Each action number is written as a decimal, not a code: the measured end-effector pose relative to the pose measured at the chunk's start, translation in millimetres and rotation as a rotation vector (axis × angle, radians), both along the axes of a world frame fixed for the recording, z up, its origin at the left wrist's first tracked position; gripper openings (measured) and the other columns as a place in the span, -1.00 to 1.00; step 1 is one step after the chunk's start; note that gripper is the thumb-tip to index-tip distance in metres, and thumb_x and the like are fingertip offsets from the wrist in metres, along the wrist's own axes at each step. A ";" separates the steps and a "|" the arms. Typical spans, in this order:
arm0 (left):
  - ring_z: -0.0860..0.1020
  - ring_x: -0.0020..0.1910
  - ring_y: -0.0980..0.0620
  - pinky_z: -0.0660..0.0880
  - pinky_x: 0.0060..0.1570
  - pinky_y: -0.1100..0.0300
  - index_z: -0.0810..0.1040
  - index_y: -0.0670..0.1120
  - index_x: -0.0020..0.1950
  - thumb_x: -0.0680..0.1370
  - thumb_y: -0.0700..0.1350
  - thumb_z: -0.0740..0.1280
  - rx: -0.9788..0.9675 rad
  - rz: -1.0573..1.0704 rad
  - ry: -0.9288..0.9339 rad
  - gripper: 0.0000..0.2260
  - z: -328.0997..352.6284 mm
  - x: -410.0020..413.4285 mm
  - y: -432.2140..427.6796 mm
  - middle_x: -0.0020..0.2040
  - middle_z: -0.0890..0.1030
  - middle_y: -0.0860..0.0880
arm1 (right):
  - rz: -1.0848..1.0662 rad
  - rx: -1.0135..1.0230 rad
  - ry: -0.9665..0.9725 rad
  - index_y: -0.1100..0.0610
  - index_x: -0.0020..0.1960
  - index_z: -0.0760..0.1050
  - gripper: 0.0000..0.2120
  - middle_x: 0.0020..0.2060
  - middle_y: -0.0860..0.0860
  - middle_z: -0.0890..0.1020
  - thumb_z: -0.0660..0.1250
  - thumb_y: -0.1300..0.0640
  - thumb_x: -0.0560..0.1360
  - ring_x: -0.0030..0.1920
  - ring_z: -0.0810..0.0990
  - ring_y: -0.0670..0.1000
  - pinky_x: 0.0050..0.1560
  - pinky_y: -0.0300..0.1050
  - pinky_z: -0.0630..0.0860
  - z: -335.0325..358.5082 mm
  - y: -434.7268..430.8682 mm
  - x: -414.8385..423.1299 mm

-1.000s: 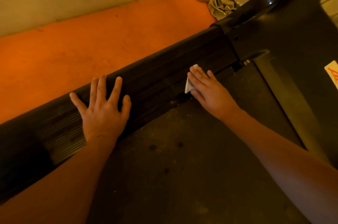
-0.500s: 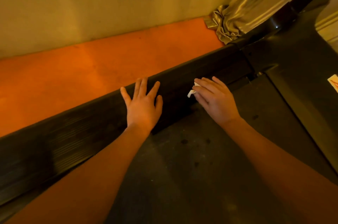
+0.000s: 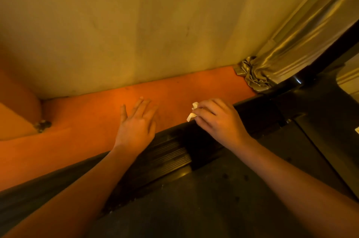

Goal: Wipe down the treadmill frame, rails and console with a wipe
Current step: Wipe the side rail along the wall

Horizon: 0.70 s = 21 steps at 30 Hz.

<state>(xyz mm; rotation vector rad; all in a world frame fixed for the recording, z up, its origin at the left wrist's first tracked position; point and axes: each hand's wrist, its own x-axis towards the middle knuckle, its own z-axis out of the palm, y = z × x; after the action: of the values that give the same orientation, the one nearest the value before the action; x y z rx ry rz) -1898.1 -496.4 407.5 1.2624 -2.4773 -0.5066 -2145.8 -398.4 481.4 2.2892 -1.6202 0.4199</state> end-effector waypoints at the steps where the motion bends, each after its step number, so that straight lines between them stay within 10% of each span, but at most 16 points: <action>1: 0.27 0.56 -0.15 0.08 0.44 -0.45 0.49 -0.03 0.45 0.57 -0.14 0.32 -0.020 0.018 -0.027 -0.58 16.4 4.1 -4.4 0.50 0.42 -0.14 | 0.014 0.000 0.024 0.13 0.13 0.67 -0.81 0.09 0.05 0.66 0.33 0.09 0.62 0.11 0.57 0.06 0.07 -0.09 0.42 13.0 -5.2 6.3; 18: 0.39 0.49 -0.18 0.15 0.42 -0.40 0.49 -0.01 0.45 0.59 -0.01 0.12 -0.210 0.004 -0.240 -0.55 320.5 114.1 -39.9 0.47 0.45 -0.14 | -0.078 -0.155 -0.062 0.07 0.04 0.68 -0.87 0.02 -0.02 0.67 0.36 0.07 0.59 0.09 0.61 0.05 0.30 0.07 0.47 240.4 -39.9 122.0; 21: 0.62 0.19 -0.20 0.53 0.14 -0.26 0.34 0.06 0.54 0.58 0.00 0.11 -0.193 0.025 -0.168 -0.50 375.3 125.8 -37.3 0.22 0.64 -0.16 | -0.124 -0.180 -0.104 0.08 0.03 0.67 -0.90 0.02 0.00 0.66 0.40 0.09 0.59 0.10 0.60 0.07 0.29 0.10 0.48 276.1 -42.5 138.6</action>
<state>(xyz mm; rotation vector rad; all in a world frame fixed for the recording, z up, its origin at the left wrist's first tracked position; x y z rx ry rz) -1772.3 -533.7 782.8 1.3034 -2.5694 -0.1556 -2007.1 -440.9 757.6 2.0538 -1.6886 0.6367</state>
